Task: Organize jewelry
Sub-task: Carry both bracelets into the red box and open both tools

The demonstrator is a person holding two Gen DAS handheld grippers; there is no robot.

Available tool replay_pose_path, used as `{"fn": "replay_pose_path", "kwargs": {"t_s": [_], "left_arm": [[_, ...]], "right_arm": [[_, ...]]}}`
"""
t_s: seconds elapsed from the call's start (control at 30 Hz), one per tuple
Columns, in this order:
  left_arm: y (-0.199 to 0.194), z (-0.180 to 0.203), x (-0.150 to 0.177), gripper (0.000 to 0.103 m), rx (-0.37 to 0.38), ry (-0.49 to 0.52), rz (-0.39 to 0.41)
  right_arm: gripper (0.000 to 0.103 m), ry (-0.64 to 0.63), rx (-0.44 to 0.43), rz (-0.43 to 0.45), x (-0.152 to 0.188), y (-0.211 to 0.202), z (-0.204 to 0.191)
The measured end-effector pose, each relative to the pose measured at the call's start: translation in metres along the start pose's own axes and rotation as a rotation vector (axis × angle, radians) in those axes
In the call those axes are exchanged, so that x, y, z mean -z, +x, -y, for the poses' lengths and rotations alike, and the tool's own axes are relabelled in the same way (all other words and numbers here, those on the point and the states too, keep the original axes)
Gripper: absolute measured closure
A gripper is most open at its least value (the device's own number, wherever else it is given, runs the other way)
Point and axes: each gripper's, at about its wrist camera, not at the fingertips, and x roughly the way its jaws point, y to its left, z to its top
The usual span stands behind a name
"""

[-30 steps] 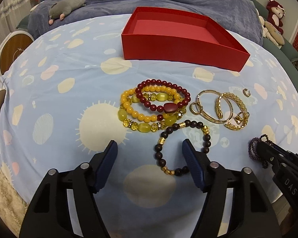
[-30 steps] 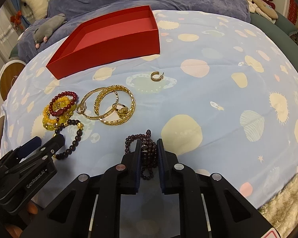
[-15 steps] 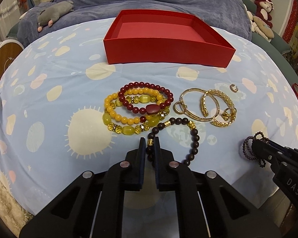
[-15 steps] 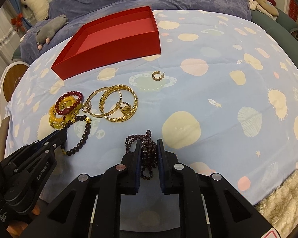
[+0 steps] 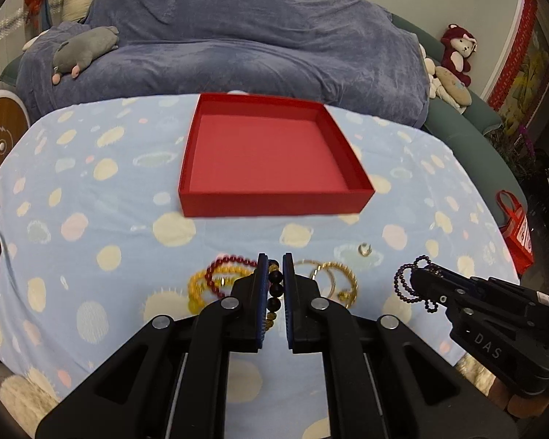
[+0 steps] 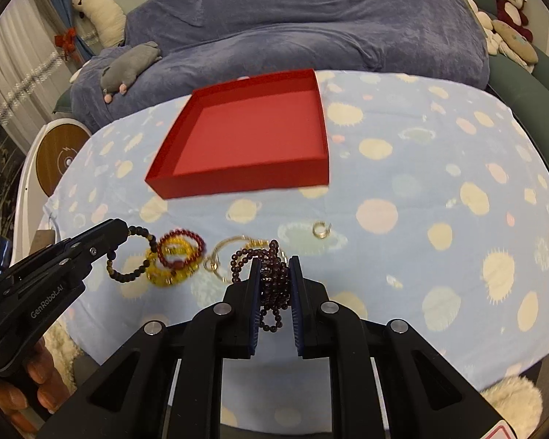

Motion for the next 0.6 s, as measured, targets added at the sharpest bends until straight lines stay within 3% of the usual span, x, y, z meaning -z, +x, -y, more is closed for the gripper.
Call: {"fn": "replay_pose_path", "kwargs": {"t_s": [0.17, 0.33, 0.6], "left_arm": [[0.009, -0.002, -0.071, 0.095, 0.012, 0.018, 0.076], [0.049, -0.015, -0.139, 0.095, 0.017, -0.010, 0.113], [0.147, -0.036, -0.192, 0.095, -0.011, -0.040, 0.049]], "right_arm": [[0.089, -0.020, -0.046, 0.044, -0.075, 0.016, -0.002], [0.089, -0.017, -0.049, 0.061, -0.143, 0.058, -0.004], [0.089, -0.030, -0.017, 0.000, -0.205, 0.149, -0.006]]}}
